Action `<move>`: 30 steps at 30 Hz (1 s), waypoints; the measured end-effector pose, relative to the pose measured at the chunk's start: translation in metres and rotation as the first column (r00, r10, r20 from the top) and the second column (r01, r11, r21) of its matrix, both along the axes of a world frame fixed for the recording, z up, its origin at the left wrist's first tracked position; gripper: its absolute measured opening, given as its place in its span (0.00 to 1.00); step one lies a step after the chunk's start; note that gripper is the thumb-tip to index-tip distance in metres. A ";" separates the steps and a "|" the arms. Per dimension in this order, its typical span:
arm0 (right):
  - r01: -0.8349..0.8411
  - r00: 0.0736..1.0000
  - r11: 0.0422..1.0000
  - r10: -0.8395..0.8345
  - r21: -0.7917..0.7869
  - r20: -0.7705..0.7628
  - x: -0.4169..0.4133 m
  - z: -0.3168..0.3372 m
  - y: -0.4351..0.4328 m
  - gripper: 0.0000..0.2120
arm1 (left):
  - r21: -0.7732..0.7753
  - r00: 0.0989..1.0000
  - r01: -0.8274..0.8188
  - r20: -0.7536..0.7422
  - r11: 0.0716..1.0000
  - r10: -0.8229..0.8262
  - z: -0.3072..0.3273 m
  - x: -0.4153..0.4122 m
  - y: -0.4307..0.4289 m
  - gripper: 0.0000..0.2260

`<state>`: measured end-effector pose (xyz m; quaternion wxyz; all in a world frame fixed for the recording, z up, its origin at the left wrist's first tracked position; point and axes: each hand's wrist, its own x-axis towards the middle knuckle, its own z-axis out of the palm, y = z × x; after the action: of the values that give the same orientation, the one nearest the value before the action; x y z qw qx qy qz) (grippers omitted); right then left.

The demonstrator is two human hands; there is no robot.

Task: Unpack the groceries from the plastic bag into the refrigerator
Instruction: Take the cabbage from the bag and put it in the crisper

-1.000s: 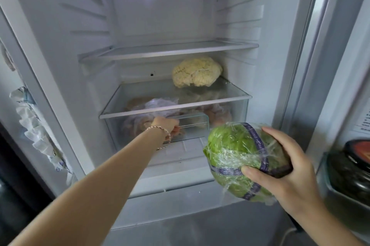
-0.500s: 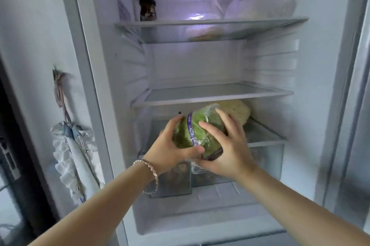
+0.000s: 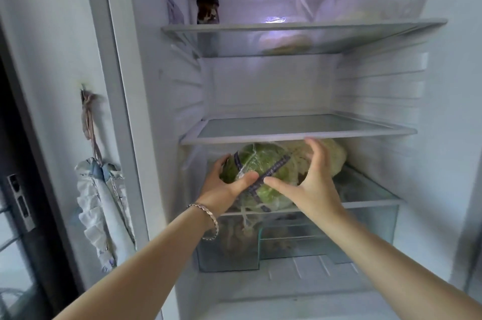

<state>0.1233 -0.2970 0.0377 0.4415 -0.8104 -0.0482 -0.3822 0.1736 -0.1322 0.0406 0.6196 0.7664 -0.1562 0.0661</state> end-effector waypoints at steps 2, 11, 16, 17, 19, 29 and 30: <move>0.045 0.989 0.992 -0.029 0.115 -0.145 0.005 -0.003 -0.003 0.55 | -0.021 1.000 -0.005 -0.018 1.000 0.004 -0.001 0.003 -0.002 0.36; -0.259 0.871 0.919 0.356 0.298 -0.340 0.043 0.015 -0.008 0.51 | -0.227 0.995 -0.077 -0.084 0.971 0.059 0.002 0.024 -0.016 0.23; -0.155 0.946 0.946 0.225 0.285 -0.233 0.078 -0.002 0.005 0.46 | -0.056 0.980 -0.187 0.053 0.981 0.190 0.000 0.038 -0.014 0.30; -0.115 0.955 0.952 0.185 0.285 -0.234 0.090 -0.001 0.009 0.44 | 0.027 0.969 -0.232 0.088 0.972 0.229 -0.001 0.040 -0.012 0.31; -0.094 0.958 0.962 0.157 0.256 -0.238 0.109 0.010 0.018 0.36 | 0.209 0.958 -0.262 0.170 0.942 0.229 -0.007 0.039 -0.009 0.31; -0.293 0.635 0.804 0.568 0.517 -0.523 0.126 0.004 -0.006 0.65 | -0.060 0.972 -0.230 -0.053 0.971 0.227 -0.017 0.047 -0.012 0.31; -0.311 0.620 0.776 0.603 0.549 -0.502 0.128 0.002 -0.008 0.63 | -0.074 0.969 -0.241 -0.070 0.968 0.236 -0.018 0.051 -0.014 0.35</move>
<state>0.2517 -0.3045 0.0401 0.6726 -0.7378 -0.0197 0.0538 0.2244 -0.1462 0.0230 0.6423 0.7553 -0.0412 0.1234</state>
